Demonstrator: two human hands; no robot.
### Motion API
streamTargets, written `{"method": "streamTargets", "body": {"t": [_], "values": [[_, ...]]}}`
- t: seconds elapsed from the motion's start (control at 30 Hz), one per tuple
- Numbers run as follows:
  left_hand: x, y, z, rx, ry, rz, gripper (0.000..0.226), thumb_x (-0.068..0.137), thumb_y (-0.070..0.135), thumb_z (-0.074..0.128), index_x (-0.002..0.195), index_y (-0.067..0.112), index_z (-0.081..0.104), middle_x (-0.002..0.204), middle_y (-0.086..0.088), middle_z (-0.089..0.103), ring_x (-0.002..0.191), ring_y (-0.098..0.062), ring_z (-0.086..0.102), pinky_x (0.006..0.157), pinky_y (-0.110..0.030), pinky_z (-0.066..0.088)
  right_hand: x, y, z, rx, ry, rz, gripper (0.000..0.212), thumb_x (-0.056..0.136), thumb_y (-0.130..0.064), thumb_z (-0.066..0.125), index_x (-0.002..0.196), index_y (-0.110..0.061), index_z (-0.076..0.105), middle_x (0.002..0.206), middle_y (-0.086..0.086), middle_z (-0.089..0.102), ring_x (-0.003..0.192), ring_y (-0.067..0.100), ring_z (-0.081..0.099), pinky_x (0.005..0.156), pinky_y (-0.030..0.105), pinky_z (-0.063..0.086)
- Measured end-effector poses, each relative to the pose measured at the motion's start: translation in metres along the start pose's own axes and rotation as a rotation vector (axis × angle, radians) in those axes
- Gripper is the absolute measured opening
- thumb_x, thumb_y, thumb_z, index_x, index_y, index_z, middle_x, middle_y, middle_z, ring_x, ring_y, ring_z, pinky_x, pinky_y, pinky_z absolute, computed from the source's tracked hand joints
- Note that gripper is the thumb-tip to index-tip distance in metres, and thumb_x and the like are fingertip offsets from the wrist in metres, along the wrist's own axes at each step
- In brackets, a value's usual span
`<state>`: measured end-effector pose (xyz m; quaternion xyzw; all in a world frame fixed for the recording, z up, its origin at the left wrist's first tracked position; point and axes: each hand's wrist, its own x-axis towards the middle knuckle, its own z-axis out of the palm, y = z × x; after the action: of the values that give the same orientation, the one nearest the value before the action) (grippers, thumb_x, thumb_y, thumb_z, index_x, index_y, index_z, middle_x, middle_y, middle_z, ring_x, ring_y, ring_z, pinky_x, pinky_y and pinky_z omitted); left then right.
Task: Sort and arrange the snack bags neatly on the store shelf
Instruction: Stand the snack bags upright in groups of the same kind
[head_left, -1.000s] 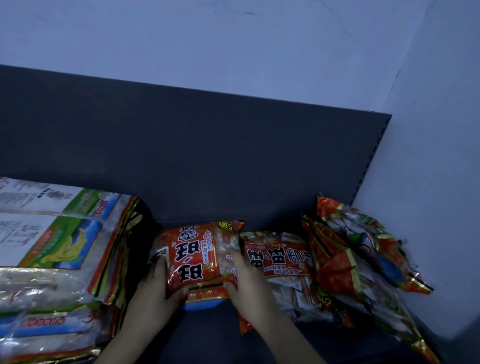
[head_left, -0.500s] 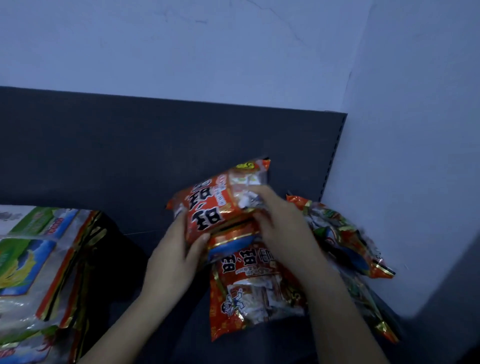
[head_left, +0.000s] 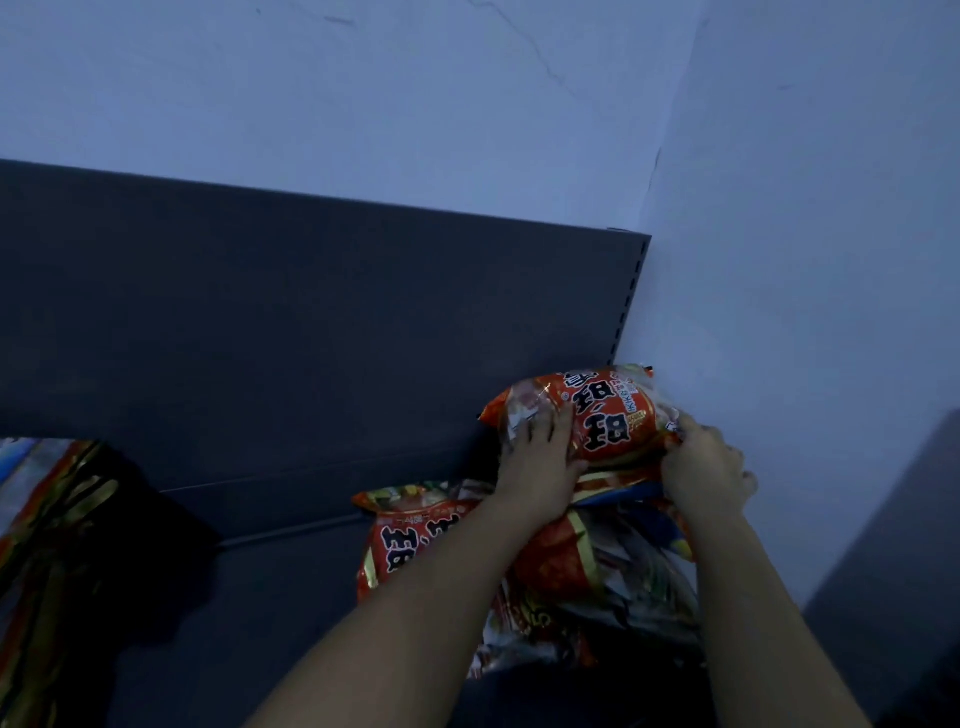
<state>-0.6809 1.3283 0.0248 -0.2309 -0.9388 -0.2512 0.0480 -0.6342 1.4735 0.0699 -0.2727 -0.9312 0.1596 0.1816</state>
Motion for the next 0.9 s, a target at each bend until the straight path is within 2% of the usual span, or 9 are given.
{"method": "streamTargets", "body": {"t": [0.1, 0.17, 0.3, 0.37, 0.43, 0.53, 0.67, 0.77, 0.9], "values": [[-0.001, -0.002, -0.010, -0.139, -0.099, 0.001, 0.074, 0.099, 0.038, 0.041, 0.150, 0.022, -0.010, 0.158, -0.007, -0.015, 0.145, -0.031, -0.010, 0.118, -0.049, 0.004, -0.001, -0.001, 0.005, -0.049, 0.015, 0.012, 0.048, 0.090, -0.011, 0.041, 0.135, -0.026, 0.044, 0.135, 0.012, 0.046, 0.128, 0.037, 0.035, 0.109, 0.056, 0.020], [-0.009, -0.011, -0.022, -0.314, -0.167, 0.037, 0.075, 0.098, 0.038, 0.044, 0.151, 0.021, -0.007, 0.159, -0.002, -0.011, 0.145, -0.022, -0.013, 0.119, -0.041, 0.002, -0.008, -0.001, 0.004, -0.088, 0.056, 0.014, 0.051, 0.089, -0.012, 0.044, 0.138, -0.024, 0.039, 0.142, 0.012, 0.039, 0.136, 0.036, 0.025, 0.109, 0.061, 0.010], [-0.054, -0.033, -0.050, -0.599, -0.137, 0.049, 0.063, 0.098, 0.037, 0.044, 0.151, 0.019, 0.015, 0.146, 0.013, 0.021, 0.138, -0.006, 0.015, 0.109, -0.020, 0.016, -0.029, -0.010, -0.003, -0.174, 0.237, -0.075, 0.069, 0.080, -0.009, 0.055, 0.144, -0.013, 0.028, 0.152, 0.017, 0.023, 0.143, 0.039, 0.000, 0.109, 0.065, -0.004], [-0.079, -0.053, -0.061, -0.574, -0.096, -0.043, 0.062, 0.098, 0.043, 0.040, 0.151, 0.022, 0.014, 0.152, 0.012, 0.018, 0.141, -0.007, 0.015, 0.116, -0.027, 0.013, -0.047, -0.026, -0.009, -0.150, 0.354, -0.220, 0.067, 0.076, -0.006, 0.059, 0.139, -0.008, 0.038, 0.148, 0.018, 0.033, 0.143, 0.042, 0.005, 0.108, 0.066, -0.003], [-0.105, -0.075, -0.070, -0.409, -0.090, -0.108, 0.064, 0.098, 0.045, 0.038, 0.151, 0.023, 0.010, 0.157, 0.003, 0.016, 0.145, -0.015, 0.012, 0.120, -0.036, 0.003, -0.065, -0.051, -0.010, -0.129, 0.366, -0.408, 0.058, 0.076, -0.008, 0.062, 0.132, -0.007, 0.048, 0.141, 0.016, 0.044, 0.141, 0.041, 0.017, 0.110, 0.064, 0.002], [-0.148, -0.098, -0.090, -0.163, -0.095, -0.154, 0.070, 0.097, 0.047, 0.038, 0.151, 0.021, 0.004, 0.159, -0.002, 0.010, 0.146, -0.017, 0.003, 0.116, -0.032, -0.005, -0.098, -0.097, -0.001, -0.041, 0.250, -0.720, 0.041, 0.079, -0.014, 0.057, 0.120, -0.010, 0.059, 0.128, 0.009, 0.057, 0.133, 0.032, 0.039, 0.111, 0.058, 0.018], [-0.192, -0.112, -0.136, 0.162, 0.040, -0.184, 0.073, 0.096, 0.050, 0.040, 0.151, 0.018, 0.006, 0.160, -0.003, 0.003, 0.146, -0.018, -0.004, 0.118, -0.034, -0.005, -0.142, -0.156, 0.016, 0.066, -0.073, -0.957, 0.041, 0.086, -0.016, 0.054, 0.127, -0.017, 0.054, 0.132, 0.001, 0.053, 0.125, 0.021, 0.045, 0.110, 0.041, 0.029], [-0.233, -0.134, -0.178, 0.385, 0.188, -0.226, 0.067, 0.096, 0.049, 0.040, 0.150, 0.018, 0.014, 0.159, -0.004, 0.005, 0.146, -0.019, -0.004, 0.118, -0.034, -0.004, -0.183, -0.198, 0.025, 0.246, -0.200, -1.057, 0.038, 0.087, -0.014, 0.054, 0.125, -0.013, 0.056, 0.125, 0.003, 0.058, 0.115, 0.023, 0.052, 0.100, 0.038, 0.038], [-0.307, -0.167, -0.226, 0.469, 0.276, -0.344, 0.068, 0.091, 0.057, 0.035, 0.147, 0.020, 0.023, 0.157, -0.001, 0.017, 0.146, -0.017, 0.006, 0.116, -0.032, 0.002, -0.240, -0.242, 0.039, 0.295, -0.463, -1.142, 0.045, 0.094, -0.033, 0.052, 0.136, -0.019, 0.043, 0.133, -0.003, 0.048, 0.124, 0.017, 0.044, 0.104, 0.033, 0.035]]}}
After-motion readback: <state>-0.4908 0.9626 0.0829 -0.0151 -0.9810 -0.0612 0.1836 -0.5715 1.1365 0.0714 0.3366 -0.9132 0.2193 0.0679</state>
